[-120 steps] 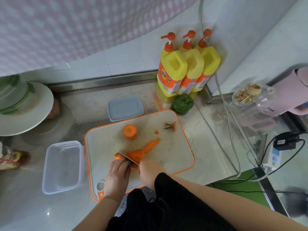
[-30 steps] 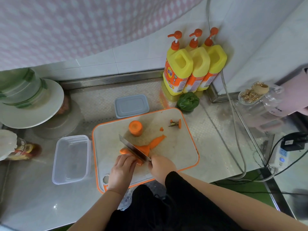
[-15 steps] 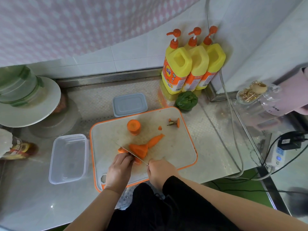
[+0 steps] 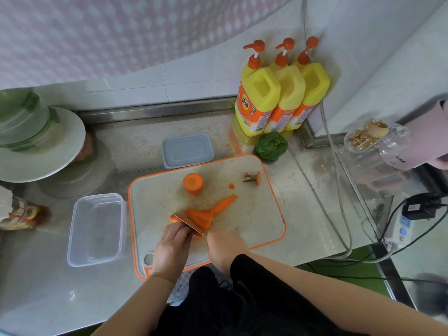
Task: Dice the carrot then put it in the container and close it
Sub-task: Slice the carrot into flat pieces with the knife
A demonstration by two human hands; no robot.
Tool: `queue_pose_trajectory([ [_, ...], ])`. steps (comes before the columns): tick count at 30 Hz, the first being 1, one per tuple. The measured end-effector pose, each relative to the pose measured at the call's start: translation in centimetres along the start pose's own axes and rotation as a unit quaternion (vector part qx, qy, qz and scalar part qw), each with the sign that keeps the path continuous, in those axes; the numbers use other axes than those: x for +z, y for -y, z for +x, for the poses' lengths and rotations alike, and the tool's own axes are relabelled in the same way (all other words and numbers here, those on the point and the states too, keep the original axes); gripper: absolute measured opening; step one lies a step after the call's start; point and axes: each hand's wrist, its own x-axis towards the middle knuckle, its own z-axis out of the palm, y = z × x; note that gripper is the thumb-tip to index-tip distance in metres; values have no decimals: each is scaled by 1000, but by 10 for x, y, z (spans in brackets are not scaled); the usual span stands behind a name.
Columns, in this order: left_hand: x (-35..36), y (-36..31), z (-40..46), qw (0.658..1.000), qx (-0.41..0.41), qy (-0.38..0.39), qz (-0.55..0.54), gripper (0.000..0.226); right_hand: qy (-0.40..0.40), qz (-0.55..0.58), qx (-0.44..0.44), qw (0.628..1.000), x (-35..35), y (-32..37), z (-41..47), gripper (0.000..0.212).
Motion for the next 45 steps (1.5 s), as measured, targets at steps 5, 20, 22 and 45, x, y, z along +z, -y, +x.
queue_pose_trajectory([
  [5, -1, 0, -1, 1000, 1, 14, -5, 26, -10, 11, -3, 1000, -4, 7, 7, 21],
  [20, 1, 7, -4, 1000, -2, 19, 1, 26, 25, -6, 26, 999, 7, -8, -2, 26],
  [22, 3, 8, -4, 1000, 1, 15, 8, 25, 24, -18, 19, 999, 6, -5, 3, 26],
  [45, -1, 3, 0, 1000, 1, 8, 16, 47, 36, 23, 52, 998, 11, -22, 15, 22],
])
